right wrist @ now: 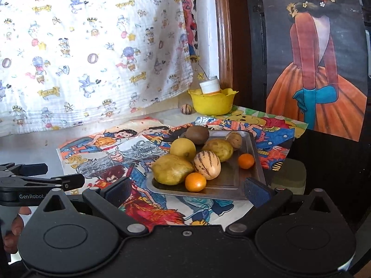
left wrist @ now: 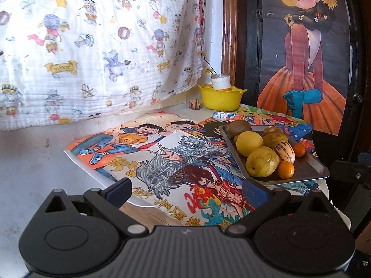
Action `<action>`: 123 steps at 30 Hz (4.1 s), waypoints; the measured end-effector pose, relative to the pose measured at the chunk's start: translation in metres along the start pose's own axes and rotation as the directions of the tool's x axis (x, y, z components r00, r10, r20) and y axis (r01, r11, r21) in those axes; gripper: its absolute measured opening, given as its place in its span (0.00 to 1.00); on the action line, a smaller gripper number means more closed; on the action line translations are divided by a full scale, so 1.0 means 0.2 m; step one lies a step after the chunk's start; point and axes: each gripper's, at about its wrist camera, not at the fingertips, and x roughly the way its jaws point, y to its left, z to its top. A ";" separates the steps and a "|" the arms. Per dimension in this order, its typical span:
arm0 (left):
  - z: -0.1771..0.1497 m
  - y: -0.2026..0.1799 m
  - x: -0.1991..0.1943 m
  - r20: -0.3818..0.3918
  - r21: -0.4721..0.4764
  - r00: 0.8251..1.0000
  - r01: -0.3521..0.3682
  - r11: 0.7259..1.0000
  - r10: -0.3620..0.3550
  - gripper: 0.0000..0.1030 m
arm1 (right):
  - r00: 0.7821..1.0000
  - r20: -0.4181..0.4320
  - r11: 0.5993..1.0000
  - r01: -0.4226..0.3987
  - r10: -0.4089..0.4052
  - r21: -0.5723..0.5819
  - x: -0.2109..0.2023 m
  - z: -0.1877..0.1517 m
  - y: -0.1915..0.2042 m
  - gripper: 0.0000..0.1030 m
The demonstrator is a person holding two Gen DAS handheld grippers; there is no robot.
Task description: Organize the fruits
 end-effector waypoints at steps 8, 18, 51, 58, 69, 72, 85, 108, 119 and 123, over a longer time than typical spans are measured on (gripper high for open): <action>-0.04 0.04 -0.06 0.013 -0.005 1.000 0.007 1.000 -0.007 1.00 | 1.000 0.013 0.999 0.014 -0.013 -0.035 -0.04 -0.07 0.09 0.99; -0.08 0.07 -0.12 0.043 0.004 0.999 0.024 1.000 -0.024 1.00 | 0.999 0.037 1.000 0.016 -0.015 -0.006 -0.08 -0.12 0.11 0.99; -0.13 0.07 -0.10 0.042 0.025 0.998 0.040 0.999 -0.041 1.00 | 0.997 0.079 1.000 0.018 -0.018 -0.008 -0.06 -0.20 0.12 0.99; -0.13 0.07 -0.10 0.040 0.027 0.998 0.041 0.999 -0.042 1.00 | 0.997 0.077 1.000 0.018 -0.017 -0.007 -0.06 -0.20 0.12 0.99; -0.13 0.08 -0.10 0.040 0.027 0.998 0.041 0.999 -0.042 1.00 | 0.997 0.076 1.000 0.018 -0.017 -0.007 -0.06 -0.20 0.12 0.99; -0.13 0.08 -0.10 0.040 0.027 0.998 0.041 0.999 -0.042 1.00 | 0.997 0.076 1.000 0.018 -0.017 -0.008 -0.06 -0.20 0.12 0.99; -0.14 0.08 -0.09 0.038 0.025 0.998 0.040 0.999 -0.041 1.00 | 0.997 0.074 1.000 0.018 -0.017 -0.007 -0.06 -0.20 0.12 0.99; -0.15 0.08 -0.10 0.036 0.023 0.999 0.040 0.999 -0.040 1.00 | 0.997 0.072 1.000 0.017 -0.016 -0.007 -0.06 -0.21 0.12 0.99; -0.15 0.06 -0.11 0.028 0.047 0.999 0.019 0.999 -0.020 1.00 | 0.997 0.072 1.000 0.017 -0.016 -0.007 -0.06 -0.21 0.12 0.99; -0.15 0.06 -0.12 0.039 0.050 0.999 0.018 0.999 -0.020 1.00 | 0.997 0.072 1.000 0.017 -0.017 -0.006 -0.06 -0.21 0.12 0.99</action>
